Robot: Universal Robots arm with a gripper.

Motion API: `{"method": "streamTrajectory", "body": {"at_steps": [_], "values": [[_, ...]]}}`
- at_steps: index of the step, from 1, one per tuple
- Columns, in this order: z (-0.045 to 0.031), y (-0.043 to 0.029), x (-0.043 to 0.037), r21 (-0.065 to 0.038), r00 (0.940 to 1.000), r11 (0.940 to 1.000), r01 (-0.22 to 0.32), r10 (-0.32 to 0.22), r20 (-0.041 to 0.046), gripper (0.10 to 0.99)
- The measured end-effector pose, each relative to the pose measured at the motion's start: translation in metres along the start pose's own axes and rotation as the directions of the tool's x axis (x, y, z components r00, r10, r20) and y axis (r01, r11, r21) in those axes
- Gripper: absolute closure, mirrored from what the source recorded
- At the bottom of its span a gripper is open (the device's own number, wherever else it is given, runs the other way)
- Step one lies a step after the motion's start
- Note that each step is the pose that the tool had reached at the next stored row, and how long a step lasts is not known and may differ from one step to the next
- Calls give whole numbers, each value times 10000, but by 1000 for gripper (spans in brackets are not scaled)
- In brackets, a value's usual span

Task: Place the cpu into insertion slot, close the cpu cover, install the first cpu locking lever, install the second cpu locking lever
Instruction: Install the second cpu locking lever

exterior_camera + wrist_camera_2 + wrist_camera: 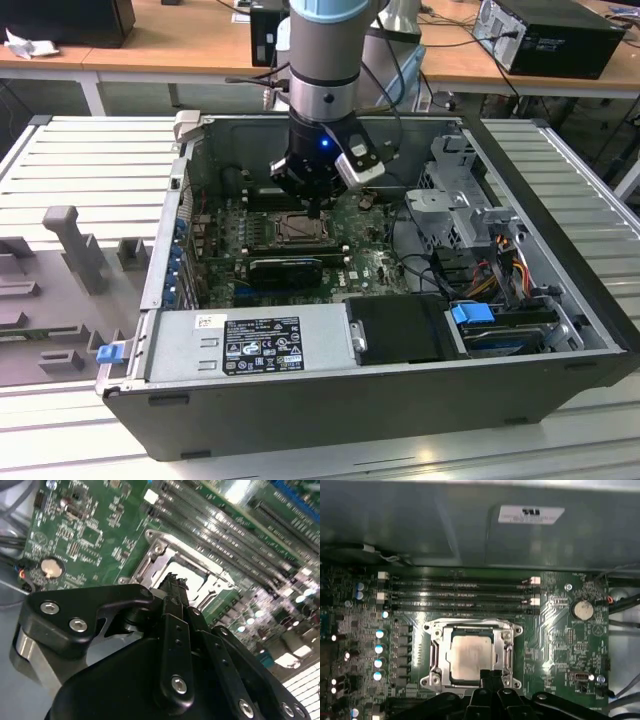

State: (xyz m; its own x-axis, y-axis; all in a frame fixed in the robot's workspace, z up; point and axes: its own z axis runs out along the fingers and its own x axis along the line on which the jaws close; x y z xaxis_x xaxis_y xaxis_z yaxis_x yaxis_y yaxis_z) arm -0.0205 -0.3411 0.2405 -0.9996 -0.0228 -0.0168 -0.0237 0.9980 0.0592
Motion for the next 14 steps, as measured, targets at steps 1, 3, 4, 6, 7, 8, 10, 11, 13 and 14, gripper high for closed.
{"method": "streamTrajectory", "body": {"at_steps": [1, 3, 4, 6, 7, 8, 10, 11, 13, 14], "values": [[0, -24, 1, 0, 10000, 10000, 0, 0, 0, 980], [1, -115, 3, 1, 10000, 10000, 0, 0, 0, 980], [4, -144, 4, 1, 10000, 10000, 0, 0, 0, 980], [26, -172, 3, -1, 9999, 9999, 130, -130, -32, 980], [28, -182, 4, -1, 9998, 9998, 206, -206, -37, 980], [28, -212, 8, -5, 9996, 9996, 272, -272, -40, 980], [26, -260, 19, -7, 9995, 9995, 303, -303, -42, 980], [25, -296, 28, -9, 9994, 9994, 336, -336, -43, 980], [23, -354, 52, -232, 9992, 9990, 390, -391, -30, 980], [23, -381, 67, -587, 9992, 9975, 394, -395, -7, 980]]}}
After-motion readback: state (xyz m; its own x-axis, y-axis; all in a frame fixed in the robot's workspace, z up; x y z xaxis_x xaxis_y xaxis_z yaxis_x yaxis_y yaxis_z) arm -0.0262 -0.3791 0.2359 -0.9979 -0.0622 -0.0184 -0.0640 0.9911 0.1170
